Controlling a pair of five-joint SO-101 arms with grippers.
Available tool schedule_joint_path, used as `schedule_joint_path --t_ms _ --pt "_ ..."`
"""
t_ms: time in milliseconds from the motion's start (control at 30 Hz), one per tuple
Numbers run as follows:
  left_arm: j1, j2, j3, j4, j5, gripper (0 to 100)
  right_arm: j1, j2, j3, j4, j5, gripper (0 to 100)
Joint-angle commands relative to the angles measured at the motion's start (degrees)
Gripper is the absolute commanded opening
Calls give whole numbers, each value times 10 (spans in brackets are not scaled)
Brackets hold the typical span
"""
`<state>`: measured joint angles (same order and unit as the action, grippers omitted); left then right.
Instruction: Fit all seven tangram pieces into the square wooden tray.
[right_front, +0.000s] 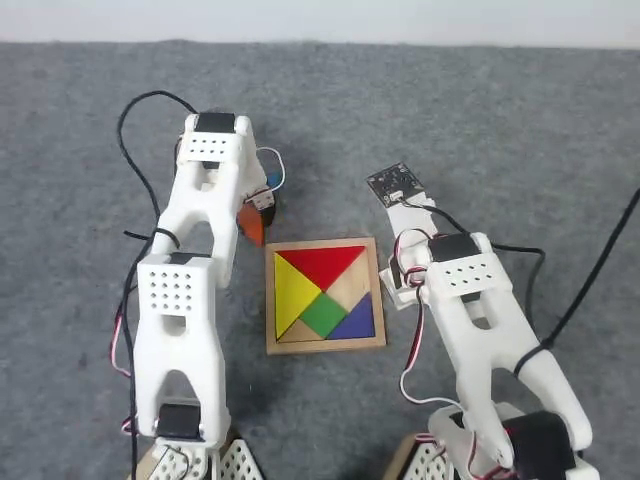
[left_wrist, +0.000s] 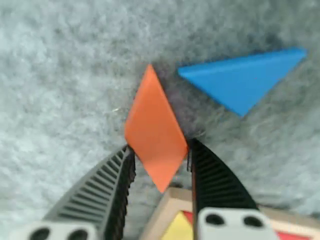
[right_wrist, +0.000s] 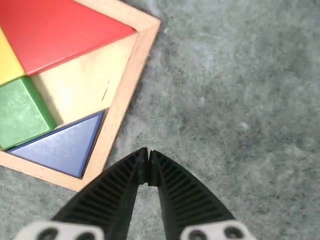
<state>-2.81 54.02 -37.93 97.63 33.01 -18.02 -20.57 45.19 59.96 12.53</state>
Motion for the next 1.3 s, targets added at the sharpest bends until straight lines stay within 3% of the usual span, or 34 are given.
schedule_joint_path --t_ms 0,167,367,500,600,833,1033,1267 --pt "-19 -28 51 30 -115 137 8 -23 -18 -6 5 9" --pt "-23 -103 127 28 -256 138 8 -23 -18 -6 6 9" --pt "-76 -187 182 18 -291 216 7 -23 -19 -6 8 9" --pt "-76 -195 212 -10 -235 295 7 -23 -19 -6 8 9" --pt "-61 -197 241 -31 -186 299 7 -23 -19 -6 8 9" --pt "-87 -198 283 -95 4 293 7 -23 -19 -6 8 9" --pt "-88 -200 284 -111 53 206 7 -23 -19 -6 8 9" --pt "-96 -195 290 -127 59 166 7 -23 -19 -6 8 9"
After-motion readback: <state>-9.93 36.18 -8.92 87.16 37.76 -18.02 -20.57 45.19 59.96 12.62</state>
